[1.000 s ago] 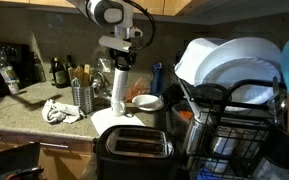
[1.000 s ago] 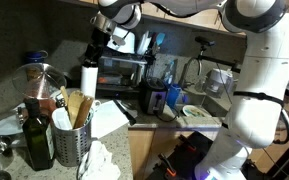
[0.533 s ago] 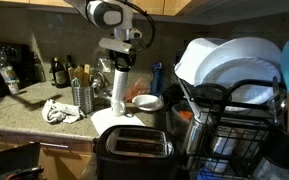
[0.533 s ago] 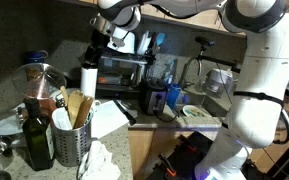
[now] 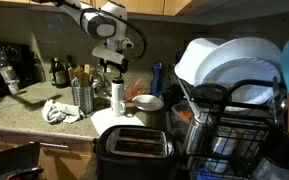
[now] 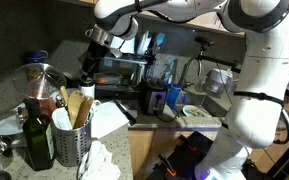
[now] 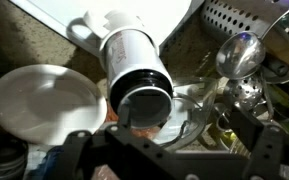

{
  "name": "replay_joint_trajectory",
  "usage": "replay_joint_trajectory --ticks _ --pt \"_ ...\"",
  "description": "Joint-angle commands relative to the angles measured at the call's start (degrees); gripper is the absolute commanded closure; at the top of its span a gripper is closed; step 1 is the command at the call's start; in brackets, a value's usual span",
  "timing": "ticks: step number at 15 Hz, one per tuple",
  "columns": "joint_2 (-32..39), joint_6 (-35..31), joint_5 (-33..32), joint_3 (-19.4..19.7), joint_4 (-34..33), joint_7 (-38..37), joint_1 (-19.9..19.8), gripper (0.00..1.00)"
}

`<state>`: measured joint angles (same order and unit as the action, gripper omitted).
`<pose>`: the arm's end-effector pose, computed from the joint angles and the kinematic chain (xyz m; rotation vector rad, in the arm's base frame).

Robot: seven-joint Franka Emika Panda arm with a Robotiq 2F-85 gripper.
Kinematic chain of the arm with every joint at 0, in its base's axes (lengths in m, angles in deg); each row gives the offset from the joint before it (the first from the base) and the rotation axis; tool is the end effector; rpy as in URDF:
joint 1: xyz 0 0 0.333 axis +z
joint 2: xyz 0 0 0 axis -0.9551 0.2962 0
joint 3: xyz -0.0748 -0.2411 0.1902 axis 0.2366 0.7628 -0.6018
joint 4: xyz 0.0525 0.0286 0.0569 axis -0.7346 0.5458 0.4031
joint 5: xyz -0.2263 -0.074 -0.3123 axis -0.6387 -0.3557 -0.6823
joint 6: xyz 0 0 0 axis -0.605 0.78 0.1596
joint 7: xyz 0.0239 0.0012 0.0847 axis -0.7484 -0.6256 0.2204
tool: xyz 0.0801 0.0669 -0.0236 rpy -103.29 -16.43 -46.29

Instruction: Place the white flask inside the white mug

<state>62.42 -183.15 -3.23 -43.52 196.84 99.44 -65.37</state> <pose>0.5767 0.2213 0.4445 -2.6198 -1.1288 -0.2961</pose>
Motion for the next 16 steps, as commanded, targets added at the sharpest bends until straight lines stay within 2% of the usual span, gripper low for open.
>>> replay_joint_trajectory --ticks 1,8,11,16 --pt "-3.4 -1.2 4.1 -1.1 5.3 3.3 0.1 0.00" --pt "-6.8 1.6 1.1 -0.1 4.1 -1.4 1.0 0.00" --pt "-8.3 3.8 -2.8 0.7 2.5 -4.7 1.1 0.00" --pt "-9.0 12.6 -11.8 3.8 -1.4 -6.7 -0.2 0.00"
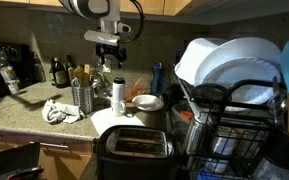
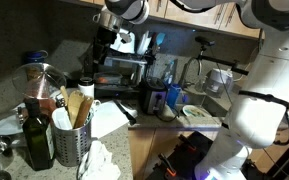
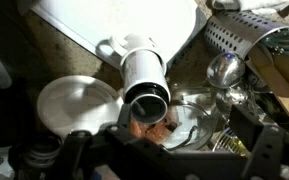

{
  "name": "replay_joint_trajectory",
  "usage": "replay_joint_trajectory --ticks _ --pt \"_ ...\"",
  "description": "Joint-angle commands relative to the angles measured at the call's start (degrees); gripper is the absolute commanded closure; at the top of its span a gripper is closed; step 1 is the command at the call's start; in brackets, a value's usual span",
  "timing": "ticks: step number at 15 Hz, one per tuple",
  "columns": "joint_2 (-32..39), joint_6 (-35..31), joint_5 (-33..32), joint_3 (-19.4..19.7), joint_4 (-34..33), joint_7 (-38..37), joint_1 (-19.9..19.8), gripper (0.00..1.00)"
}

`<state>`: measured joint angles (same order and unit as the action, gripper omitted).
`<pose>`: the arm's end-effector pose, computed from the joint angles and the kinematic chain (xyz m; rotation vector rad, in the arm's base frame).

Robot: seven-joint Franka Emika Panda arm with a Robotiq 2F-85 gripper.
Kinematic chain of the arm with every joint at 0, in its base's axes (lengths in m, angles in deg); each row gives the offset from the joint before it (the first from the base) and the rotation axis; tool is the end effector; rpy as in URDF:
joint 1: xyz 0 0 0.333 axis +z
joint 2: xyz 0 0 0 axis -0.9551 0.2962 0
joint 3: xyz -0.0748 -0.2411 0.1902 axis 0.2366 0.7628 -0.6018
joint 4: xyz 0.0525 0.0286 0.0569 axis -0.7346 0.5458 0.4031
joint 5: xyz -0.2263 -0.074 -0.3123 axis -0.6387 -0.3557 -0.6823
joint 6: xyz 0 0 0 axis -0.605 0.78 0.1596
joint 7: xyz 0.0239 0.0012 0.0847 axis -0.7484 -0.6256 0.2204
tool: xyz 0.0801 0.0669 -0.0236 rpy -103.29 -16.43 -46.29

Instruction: Place the white flask inside the white mug

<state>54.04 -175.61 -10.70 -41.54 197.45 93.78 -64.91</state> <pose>0.5484 0.1985 0.5100 -2.7541 -1.1395 -0.2788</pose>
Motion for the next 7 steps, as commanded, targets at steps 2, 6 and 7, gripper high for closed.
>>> replay_joint_trajectory --ticks 2,6,7 --pt "-1.0 7.9 -6.3 3.8 -2.4 0.0 -1.8 0.00" --pt "-0.5 6.4 -5.5 5.0 -1.9 1.2 -2.2 0.00" --pt "-0.5 6.5 -5.5 5.2 -1.9 1.2 -2.3 0.00"
